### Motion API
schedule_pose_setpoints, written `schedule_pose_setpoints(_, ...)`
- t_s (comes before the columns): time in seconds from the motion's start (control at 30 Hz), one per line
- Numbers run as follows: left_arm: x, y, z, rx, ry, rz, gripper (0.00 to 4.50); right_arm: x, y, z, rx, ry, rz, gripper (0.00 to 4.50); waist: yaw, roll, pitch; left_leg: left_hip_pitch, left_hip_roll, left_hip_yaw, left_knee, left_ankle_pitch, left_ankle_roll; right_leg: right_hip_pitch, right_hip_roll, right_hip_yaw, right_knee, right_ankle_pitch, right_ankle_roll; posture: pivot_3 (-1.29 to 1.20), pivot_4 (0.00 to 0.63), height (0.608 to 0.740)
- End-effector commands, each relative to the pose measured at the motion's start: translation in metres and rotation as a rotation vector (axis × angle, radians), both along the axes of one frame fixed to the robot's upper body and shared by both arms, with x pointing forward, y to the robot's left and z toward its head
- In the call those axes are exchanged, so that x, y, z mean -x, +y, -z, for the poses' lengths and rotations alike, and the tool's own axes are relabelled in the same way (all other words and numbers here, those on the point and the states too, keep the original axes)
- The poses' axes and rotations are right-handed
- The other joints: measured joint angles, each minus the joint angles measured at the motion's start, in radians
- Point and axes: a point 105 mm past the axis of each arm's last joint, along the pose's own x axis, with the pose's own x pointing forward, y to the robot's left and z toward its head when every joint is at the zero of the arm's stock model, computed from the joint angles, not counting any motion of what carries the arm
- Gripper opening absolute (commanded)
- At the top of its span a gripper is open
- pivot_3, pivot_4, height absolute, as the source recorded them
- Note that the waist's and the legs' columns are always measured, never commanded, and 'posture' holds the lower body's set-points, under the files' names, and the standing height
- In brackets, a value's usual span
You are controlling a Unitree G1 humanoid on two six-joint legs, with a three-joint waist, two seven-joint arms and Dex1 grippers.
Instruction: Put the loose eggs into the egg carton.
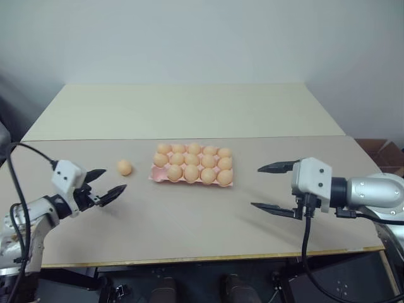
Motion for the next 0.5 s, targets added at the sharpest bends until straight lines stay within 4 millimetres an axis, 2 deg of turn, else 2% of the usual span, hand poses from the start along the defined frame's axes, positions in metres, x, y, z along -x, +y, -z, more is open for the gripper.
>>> schedule_pose_setpoints(0.03,-0.008,0.001,-0.014,0.018,-0.066,-0.047,4.48,0.0,0.002,-0.01,0.0,-0.044,-0.029,4.5,0.003,0.0,0.0,0.0,0.0,0.0,0.0,0.0,0.0,0.0,0.0,0.0,0.0,0.0,0.0,0.0,0.15,0.74)
schedule_pose_setpoints(0.33,-0.03,-0.015,-0.013,0.03,-0.089,-0.046,4.48,-0.001,0.001,-0.011,0.016,-0.054,-0.025,4.5,0.002,-0.001,0.0,-0.002,-0.001,0.001,0.0,0.0,0.0,-0.001,0.001,0.0,-0.001,0.003,0.005,0.0,0.15,0.74)
schedule_pose_setpoints(0.5,-0.058,-0.017,-0.012,0.062,-0.095,-0.12,4.48,0.0,0.0,-0.01,0.018,-0.052,-0.017,4.5,0.009,-0.001,-0.001,-0.001,-0.001,0.001,0.0,0.0,0.0,0.0,0.001,0.0,0.0,0.004,0.004,0.0,0.15,0.74)
